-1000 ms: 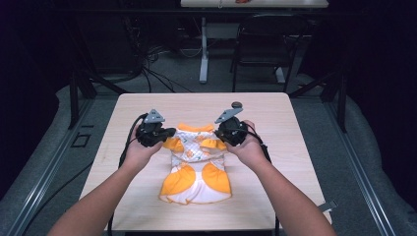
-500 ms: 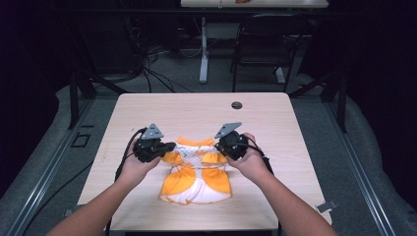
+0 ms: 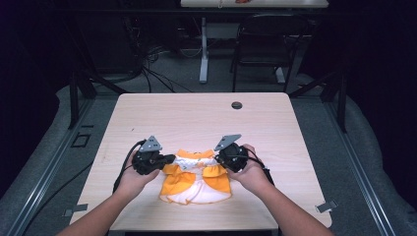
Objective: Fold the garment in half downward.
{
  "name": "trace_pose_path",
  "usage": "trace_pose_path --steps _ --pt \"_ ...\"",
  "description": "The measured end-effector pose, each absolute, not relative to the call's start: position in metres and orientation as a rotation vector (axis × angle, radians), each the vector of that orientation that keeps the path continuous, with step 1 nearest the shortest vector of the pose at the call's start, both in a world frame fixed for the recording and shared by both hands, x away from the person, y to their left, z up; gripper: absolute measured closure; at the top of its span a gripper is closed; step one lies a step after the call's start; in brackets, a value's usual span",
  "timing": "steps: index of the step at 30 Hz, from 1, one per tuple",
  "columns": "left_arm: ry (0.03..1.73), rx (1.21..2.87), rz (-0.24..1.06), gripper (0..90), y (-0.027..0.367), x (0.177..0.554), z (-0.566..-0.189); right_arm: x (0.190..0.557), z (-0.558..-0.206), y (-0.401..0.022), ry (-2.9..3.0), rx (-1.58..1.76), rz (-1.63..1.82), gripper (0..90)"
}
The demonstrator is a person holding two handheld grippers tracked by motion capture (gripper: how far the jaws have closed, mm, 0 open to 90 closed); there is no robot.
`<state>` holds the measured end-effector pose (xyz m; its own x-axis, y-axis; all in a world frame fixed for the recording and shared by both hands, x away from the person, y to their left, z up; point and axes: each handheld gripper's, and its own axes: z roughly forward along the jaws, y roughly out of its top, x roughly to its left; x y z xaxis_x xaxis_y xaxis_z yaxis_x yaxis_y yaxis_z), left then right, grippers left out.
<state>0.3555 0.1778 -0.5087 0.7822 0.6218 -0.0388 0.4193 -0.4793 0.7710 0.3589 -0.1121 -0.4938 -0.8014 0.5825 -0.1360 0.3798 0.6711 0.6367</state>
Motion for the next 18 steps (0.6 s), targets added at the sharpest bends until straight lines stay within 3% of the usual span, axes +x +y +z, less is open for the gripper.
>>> trace_pose_path --steps 18 --pt "0.738 2.157 0.227 88.1 0.179 0.319 -0.537 0.32 -0.522 -0.118 2.609 0.759 0.89 87.9"
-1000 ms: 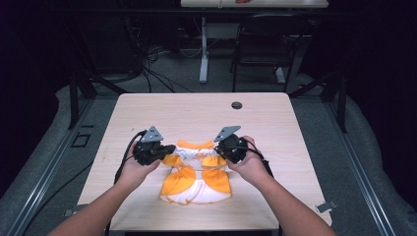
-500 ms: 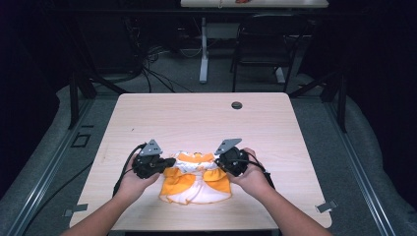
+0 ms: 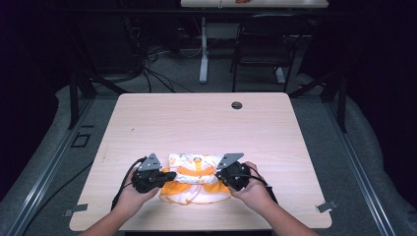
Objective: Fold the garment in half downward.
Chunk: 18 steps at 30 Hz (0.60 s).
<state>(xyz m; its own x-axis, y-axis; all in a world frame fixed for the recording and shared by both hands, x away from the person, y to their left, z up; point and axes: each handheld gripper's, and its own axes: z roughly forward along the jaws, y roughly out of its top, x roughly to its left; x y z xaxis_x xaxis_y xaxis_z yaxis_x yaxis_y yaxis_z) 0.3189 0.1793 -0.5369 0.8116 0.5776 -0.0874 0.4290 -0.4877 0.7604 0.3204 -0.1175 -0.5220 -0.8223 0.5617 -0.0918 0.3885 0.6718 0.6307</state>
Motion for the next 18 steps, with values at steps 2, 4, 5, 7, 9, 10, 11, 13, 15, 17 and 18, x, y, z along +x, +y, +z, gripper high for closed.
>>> trace_pose_path --steps 2,4,5,7,9,10,11,13,15,17,18 --pt "0.735 2.162 0.221 87.7 0.179 0.317 -0.538 0.319 -0.523 -0.118 2.611 0.761 0.892 87.4" --pt "0.734 2.168 0.206 85.8 0.178 0.313 -0.539 0.314 -0.525 -0.121 2.611 0.807 0.947 83.5" --pt "0.722 2.172 0.209 85.5 0.178 0.31 -0.539 0.313 -0.524 -0.123 2.618 0.806 0.943 83.3" --pt "0.718 2.174 0.205 84.4 0.178 0.309 -0.539 0.311 -0.524 -0.124 2.609 0.824 0.979 80.9" --pt "0.722 2.164 0.194 82.5 0.179 0.306 -0.536 0.31 -0.521 -0.127 2.621 0.827 1.001 79.3" --pt "0.719 2.162 0.197 81.0 0.179 0.306 -0.534 0.309 -0.52 -0.128 2.607 0.837 1.02 79.1" --pt "0.718 2.162 0.199 80.4 0.18 0.306 -0.532 0.309 -0.517 -0.129 2.604 0.834 1.028 79.1" --pt "0.718 2.15 0.203 79.6 0.181 0.307 -0.528 0.309 -0.514 -0.129 2.586 0.838 1.052 80.7" --pt "0.721 2.14 0.205 79.5 0.182 0.31 -0.523 0.312 -0.511 -0.129 2.577 0.839 1.057 84.7" --pt "0.727 2.13 0.203 82.5 0.182 0.314 -0.519 0.319 -0.51 -0.129 2.575 0.848 1.06 89.6" --pt "0.733 2.132 0.211 85.1 0.181 0.316 -0.518 0.322 -0.51 -0.128 2.576 0.849 1.06 89.8"
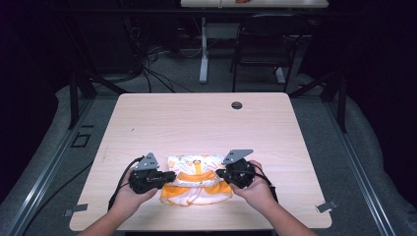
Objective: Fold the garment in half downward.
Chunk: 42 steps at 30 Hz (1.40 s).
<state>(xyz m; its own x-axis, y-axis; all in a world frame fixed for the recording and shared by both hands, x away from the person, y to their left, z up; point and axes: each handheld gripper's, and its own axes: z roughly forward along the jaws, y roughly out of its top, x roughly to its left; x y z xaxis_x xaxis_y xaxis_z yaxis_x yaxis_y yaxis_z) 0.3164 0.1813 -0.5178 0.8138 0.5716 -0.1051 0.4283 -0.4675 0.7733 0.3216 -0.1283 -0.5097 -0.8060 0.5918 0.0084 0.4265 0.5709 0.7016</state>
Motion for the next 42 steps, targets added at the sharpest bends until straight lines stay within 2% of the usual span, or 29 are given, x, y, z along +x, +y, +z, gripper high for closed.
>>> trace_pose_path --steps 2,11,27,42 --pt "0.755 2.123 0.226 89.0 0.18 0.323 -0.517 0.329 -0.511 -0.126 2.569 0.867 1.067 89.9" --pt "0.808 2.144 0.212 89.5 0.166 0.342 -0.528 0.352 -0.52 -0.109 2.622 0.888 1.062 89.9" --pt "0.748 2.204 0.158 89.5 0.164 0.318 -0.545 0.319 -0.537 -0.112 2.699 0.834 1.073 89.7" --pt "0.76 2.254 0.176 89.7 0.17 0.314 -0.564 0.306 -0.556 -0.115 2.732 0.846 1.065 89.7"
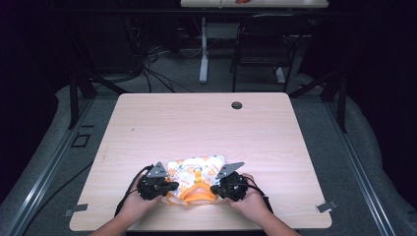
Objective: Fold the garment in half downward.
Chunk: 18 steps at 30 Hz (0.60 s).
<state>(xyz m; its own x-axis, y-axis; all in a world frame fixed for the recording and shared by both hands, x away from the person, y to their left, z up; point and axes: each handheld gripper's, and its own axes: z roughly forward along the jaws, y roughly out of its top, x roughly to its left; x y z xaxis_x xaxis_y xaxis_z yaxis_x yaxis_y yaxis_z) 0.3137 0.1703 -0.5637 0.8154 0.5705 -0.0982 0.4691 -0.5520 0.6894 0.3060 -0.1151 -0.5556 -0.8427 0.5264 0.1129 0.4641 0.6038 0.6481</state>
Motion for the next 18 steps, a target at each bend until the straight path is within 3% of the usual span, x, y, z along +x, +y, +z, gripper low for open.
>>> trace_pose_path --steps 18 --pt "0.767 2.223 0.183 89.7 0.1718 0.3102 -0.5718 0.3022 -0.565 -0.1175 2.736 0.865 1.092 89.8"
